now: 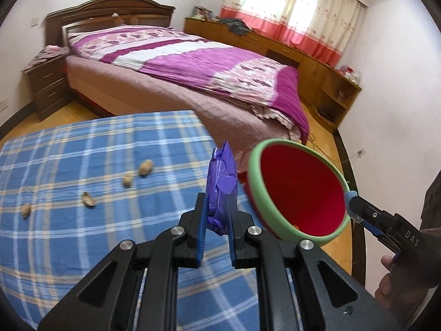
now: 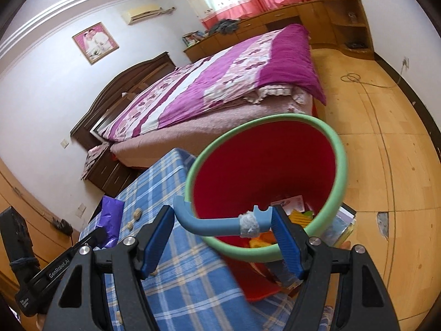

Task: Collect trash
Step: 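Carry the purple wrapper with the left gripper while the right gripper carries the blue tube over the bin, then open both grippers to drop the purple wrapper and blue tube into the bin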

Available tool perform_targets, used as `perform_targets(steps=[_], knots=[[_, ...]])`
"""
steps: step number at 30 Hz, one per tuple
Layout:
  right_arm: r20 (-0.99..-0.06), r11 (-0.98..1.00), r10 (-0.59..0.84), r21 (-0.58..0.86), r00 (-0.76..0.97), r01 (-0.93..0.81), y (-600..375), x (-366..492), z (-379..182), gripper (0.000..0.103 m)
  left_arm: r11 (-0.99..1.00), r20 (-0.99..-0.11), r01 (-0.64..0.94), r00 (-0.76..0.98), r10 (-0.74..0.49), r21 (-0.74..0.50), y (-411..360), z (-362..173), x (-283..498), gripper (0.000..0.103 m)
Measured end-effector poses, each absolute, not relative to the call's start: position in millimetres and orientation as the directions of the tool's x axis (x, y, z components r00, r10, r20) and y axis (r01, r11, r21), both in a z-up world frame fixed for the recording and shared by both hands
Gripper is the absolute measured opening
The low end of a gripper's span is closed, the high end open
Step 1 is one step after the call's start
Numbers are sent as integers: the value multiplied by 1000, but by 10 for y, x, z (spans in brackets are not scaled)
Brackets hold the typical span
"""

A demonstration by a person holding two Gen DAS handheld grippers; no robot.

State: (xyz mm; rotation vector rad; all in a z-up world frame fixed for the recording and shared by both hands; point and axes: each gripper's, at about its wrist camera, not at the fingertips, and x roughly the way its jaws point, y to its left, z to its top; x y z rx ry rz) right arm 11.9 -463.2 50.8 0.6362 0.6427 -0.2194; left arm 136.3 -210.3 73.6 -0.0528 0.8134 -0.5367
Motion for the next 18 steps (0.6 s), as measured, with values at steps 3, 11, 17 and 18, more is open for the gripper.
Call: perform_targets(steps=[3, 11, 17, 18], knots=[[-619, 774, -7, 493, 785, 396, -4768, 78, 438, 74, 853, -689, 463, 537, -487, -242, -2307, 699, 1365, 12], [-619, 770, -44, 479, 784, 422, -5026, 67, 389, 74, 822, -711, 524, 489, -505, -224, -2800, 570, 1455, 12], [-637, 780, -59, 451, 768, 434, -5173, 173, 345, 74, 805, -725, 549, 457, -516, -227, -3073, 455, 1538, 12], [-640, 781, -60, 448, 766, 435, -5184, 191, 335, 74, 802, -727, 553, 454, -516, -224, -3112, 436, 1550, 12]])
